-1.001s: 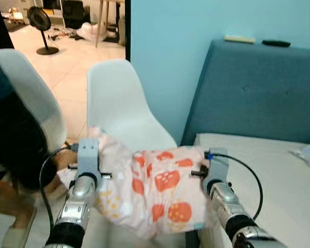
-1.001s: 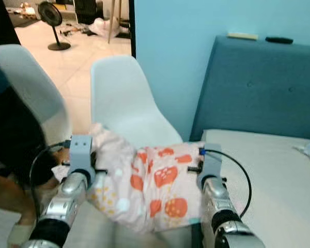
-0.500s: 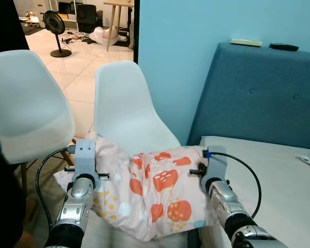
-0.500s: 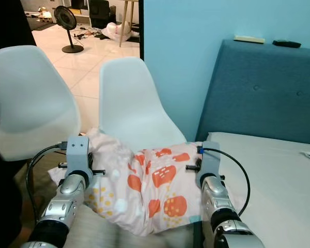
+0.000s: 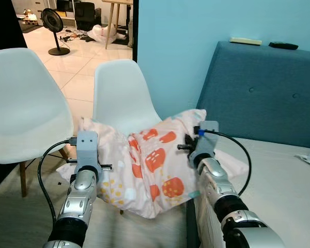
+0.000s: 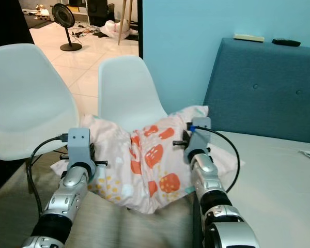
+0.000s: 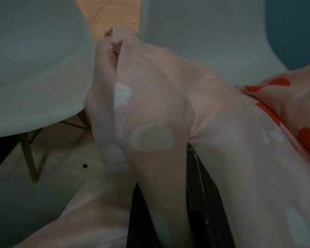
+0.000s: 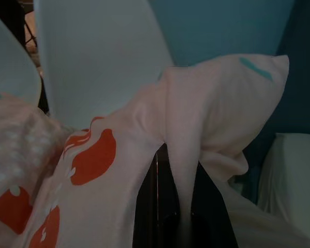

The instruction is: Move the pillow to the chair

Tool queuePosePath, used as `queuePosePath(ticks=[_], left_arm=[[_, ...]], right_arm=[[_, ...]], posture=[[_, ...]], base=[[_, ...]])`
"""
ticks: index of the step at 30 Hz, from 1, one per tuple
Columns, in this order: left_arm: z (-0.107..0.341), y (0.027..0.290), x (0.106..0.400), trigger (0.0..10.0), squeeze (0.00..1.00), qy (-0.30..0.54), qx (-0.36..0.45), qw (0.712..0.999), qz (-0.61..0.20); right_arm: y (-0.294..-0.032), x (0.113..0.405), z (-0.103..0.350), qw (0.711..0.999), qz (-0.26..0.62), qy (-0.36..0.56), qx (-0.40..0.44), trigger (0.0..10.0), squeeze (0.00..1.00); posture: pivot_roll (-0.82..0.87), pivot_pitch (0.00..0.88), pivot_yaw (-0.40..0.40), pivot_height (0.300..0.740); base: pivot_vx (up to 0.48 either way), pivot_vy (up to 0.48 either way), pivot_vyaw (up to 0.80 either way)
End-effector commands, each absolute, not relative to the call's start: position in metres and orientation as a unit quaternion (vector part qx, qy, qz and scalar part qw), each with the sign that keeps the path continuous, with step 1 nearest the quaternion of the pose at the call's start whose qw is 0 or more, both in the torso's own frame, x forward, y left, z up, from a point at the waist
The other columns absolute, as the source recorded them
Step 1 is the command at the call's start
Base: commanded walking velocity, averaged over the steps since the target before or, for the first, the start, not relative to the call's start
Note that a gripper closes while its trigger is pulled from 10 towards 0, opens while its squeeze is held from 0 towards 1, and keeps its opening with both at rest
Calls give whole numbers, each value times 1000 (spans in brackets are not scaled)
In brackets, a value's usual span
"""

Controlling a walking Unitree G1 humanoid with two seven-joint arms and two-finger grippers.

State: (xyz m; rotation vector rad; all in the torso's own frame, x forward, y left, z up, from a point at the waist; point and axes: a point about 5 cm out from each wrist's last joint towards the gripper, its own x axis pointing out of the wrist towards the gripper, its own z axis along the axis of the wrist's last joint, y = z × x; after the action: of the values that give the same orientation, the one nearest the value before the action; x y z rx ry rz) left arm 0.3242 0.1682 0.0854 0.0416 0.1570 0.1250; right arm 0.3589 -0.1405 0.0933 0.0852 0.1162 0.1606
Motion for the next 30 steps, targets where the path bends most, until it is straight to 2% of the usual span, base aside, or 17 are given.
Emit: queuePosePath(ticks=[1,17,30], left_arm=[[99,162,329,10000,0,47,28,997,51],[100,161,327,10000,0,38,22,998,44],[102,162,326,10000,0,29,19,998,45]], right_arm=[[-132,363,106,994,103,31,34,10000,0],[-133,360,100,993,107,40,26,10000,0],[-131,360,96,992,110,52,15,10000,0]], posture=[[-15,10,-78,720],[-16,5,-83,720],[-14,11,-87,720]], base=[[0,0,0],[0,0,0],[352,0,0]])
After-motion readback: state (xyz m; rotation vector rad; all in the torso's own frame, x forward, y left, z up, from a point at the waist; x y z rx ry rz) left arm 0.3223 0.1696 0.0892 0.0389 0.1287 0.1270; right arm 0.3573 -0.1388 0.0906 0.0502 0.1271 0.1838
